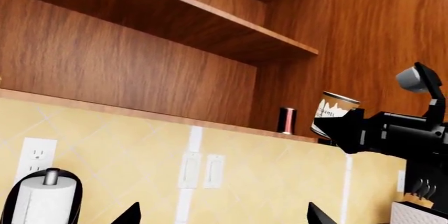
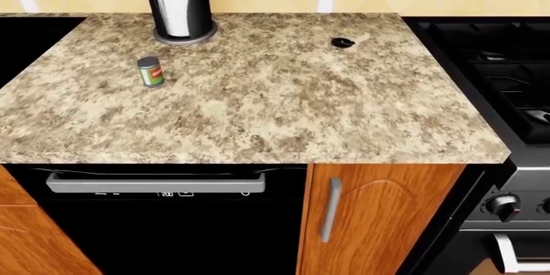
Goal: Pick the cans from the counter and place them in their designated side in the cabinet.
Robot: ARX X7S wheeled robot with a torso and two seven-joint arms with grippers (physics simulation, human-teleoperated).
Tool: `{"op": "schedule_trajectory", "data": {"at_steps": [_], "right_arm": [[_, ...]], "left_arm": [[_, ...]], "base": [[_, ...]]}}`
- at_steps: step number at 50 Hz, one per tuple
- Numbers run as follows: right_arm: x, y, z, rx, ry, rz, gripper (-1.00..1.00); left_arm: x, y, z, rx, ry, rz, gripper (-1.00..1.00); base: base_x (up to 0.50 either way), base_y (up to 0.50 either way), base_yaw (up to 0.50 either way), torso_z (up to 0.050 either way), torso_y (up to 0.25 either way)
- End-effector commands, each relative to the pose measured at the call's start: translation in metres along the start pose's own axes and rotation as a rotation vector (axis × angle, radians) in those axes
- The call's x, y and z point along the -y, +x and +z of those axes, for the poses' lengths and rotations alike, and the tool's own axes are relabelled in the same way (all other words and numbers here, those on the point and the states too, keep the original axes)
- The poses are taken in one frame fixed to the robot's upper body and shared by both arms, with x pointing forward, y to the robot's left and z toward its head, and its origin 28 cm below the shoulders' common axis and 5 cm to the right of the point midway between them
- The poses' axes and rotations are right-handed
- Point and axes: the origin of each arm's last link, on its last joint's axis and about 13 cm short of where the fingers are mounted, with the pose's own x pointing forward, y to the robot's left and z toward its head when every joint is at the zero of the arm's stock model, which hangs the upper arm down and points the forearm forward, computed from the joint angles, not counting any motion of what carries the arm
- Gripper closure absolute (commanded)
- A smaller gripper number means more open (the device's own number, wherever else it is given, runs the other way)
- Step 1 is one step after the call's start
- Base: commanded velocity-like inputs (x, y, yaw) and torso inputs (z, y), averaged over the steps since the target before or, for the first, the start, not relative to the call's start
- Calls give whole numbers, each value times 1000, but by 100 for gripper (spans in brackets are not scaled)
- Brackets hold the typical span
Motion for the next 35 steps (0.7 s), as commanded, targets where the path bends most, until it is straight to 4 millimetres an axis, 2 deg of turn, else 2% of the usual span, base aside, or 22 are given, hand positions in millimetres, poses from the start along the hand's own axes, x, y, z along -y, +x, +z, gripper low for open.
{"op": "schedule_trajectory", "data": {"at_steps": [1,16,22,35], "right_arm": [[0,-3,4,22,-8,4,100],[0,-3,4,22,-8,4,100],[0,-3,4,22,-8,4,100],[0,-3,4,22,-8,4,100]], "left_arm": [[-1,0,-2,-1,0,-1,-100],[-1,-1,-3,2,6,3,-100],[-1,-2,-3,5,19,-3,-100],[1,0,-2,6,16,-6,-100]], "base": [[125,0,0,0,0],[187,0,0,0,0],[198,0,0,46,-3],[197,-40,0,0,0]]}}
